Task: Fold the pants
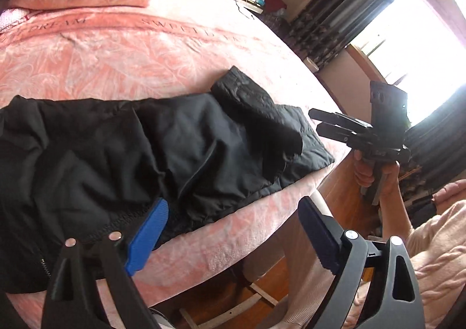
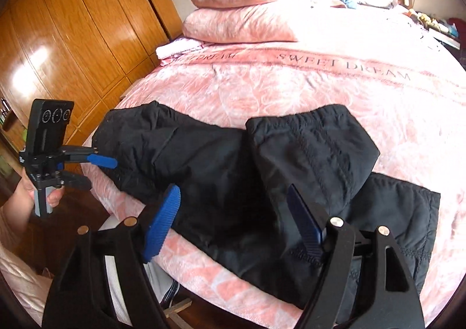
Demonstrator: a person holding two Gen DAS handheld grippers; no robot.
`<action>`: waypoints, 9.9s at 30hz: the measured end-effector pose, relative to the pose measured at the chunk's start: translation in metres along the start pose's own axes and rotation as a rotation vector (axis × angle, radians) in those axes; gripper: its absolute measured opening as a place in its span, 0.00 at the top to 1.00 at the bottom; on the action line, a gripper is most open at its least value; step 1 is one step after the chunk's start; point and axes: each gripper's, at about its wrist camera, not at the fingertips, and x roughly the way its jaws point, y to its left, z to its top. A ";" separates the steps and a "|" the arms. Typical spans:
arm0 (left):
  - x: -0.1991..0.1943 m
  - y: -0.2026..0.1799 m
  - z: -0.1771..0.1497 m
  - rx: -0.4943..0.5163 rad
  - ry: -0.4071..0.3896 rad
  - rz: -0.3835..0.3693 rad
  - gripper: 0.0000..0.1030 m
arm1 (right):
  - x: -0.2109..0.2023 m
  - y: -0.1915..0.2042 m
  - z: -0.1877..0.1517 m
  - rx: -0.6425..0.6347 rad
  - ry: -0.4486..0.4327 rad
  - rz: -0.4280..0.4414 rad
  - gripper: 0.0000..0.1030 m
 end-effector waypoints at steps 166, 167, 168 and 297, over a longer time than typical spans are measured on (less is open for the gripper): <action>-0.106 0.220 -0.127 -0.831 -0.378 0.421 0.24 | 0.153 0.094 0.015 -0.052 0.166 -0.113 0.25; -0.106 0.220 -0.128 -0.840 -0.378 0.419 0.24 | 0.157 0.093 0.015 -0.049 0.172 -0.112 0.25; -0.106 0.221 -0.129 -0.856 -0.382 0.416 0.24 | 0.161 0.091 0.015 -0.045 0.182 -0.114 0.25; 0.151 -0.051 0.007 0.044 -0.020 0.394 0.10 | -0.079 -0.138 -0.150 0.925 0.028 -0.130 0.52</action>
